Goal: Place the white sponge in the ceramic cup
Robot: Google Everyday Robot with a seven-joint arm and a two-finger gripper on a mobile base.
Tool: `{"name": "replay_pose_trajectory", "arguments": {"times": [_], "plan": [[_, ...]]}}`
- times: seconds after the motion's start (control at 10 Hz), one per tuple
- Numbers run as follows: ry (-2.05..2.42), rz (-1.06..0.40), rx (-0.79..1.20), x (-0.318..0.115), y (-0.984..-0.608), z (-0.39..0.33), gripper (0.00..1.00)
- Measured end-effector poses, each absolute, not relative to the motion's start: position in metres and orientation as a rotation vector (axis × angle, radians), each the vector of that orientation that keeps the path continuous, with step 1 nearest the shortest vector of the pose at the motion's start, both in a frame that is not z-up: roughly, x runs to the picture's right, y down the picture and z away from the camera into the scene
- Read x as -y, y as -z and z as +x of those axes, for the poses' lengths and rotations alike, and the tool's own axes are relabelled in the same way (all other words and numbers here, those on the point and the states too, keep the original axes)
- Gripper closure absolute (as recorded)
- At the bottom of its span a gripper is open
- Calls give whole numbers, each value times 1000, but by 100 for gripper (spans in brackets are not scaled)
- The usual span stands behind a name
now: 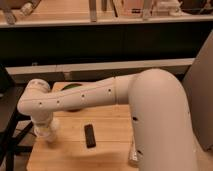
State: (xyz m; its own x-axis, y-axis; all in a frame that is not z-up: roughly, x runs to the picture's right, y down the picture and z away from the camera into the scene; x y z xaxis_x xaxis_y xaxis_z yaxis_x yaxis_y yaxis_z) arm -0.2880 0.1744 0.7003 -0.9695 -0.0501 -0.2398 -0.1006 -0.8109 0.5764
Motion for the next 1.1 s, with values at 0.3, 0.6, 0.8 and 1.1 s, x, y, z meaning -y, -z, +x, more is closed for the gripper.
{"name": "replay_pose_trajectory", "arguments": {"times": [0.3, 0.6, 0.8, 1.1], "plan": [[-2882, -478, -955, -170, -701, -311, 20], [-2861, -487, -954, -171, -698, -339, 36], [-2879, -463, -959, -170, -699, -334, 36], [-2884, -468, -967, -169, -700, -303, 20]]}}
